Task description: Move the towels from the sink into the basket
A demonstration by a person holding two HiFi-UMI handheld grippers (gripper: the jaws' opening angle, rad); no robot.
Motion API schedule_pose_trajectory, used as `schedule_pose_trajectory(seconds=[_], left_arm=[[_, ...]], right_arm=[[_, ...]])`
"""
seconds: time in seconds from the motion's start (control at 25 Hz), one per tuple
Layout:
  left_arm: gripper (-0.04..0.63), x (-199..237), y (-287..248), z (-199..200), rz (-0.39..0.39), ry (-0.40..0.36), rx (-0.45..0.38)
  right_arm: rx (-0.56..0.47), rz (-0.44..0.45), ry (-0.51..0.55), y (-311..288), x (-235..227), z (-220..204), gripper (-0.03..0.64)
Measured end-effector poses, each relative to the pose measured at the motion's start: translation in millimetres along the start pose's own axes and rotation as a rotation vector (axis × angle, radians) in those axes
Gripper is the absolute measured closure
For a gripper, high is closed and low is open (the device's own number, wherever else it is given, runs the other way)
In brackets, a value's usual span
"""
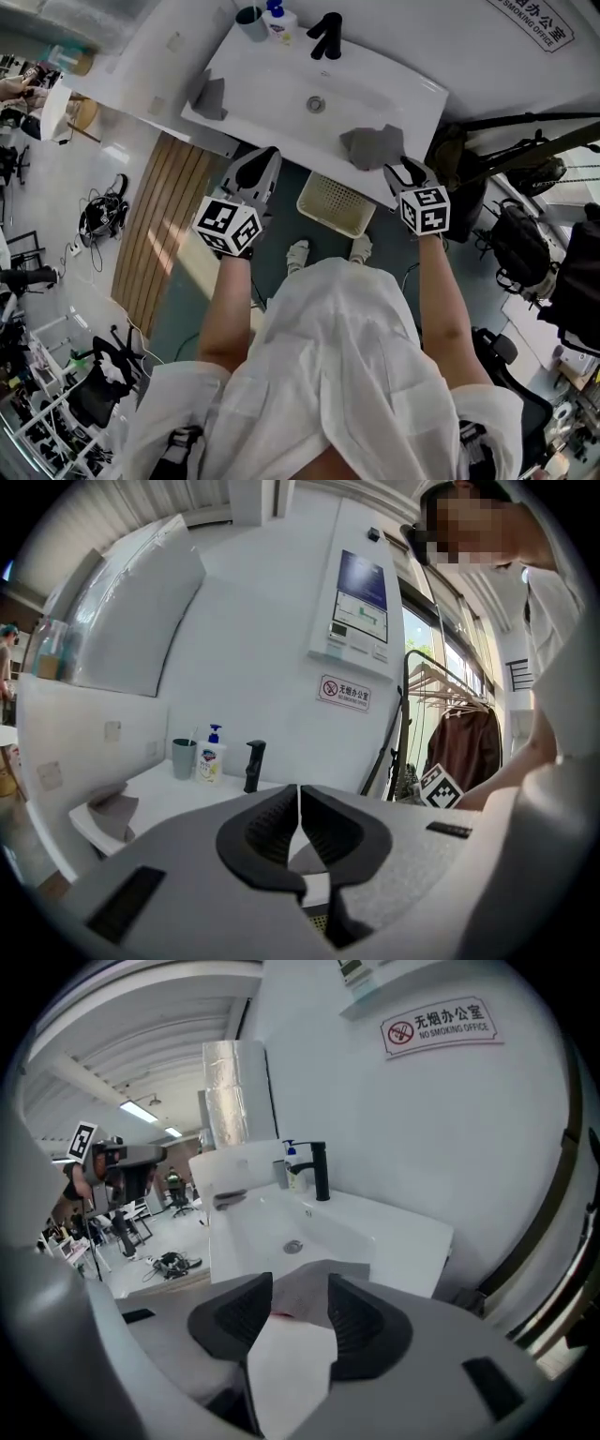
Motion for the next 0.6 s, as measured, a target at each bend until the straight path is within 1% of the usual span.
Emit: schedule_pose_trajectory(seconds=[0.28, 0.44, 0.6], left_arm=[[0.58, -2, -15, -10, -0.011, 0.009, 0.03], [0.579, 1, -20, -13, -0.016, 0.015, 0.043], [0.58, 4, -22, -15, -0.025, 0.017, 0.052]], right_arm=[[0.119, 0.017, -0.012, -41, -6, -7, 0.414], [0.197, 0.004, 0.008, -58, -5, -13, 0.41], [0.22, -0.011, 0.017, -63, -3, -15, 0.411]])
Point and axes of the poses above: the fingertips, and each gripper's own axes: y backward along the fingers, x to its left, z out of its top, the point moved 9 cm from there along y, backward along the fingers, and after that the axes turned 6 degrees about x, right-handed, at the moved point
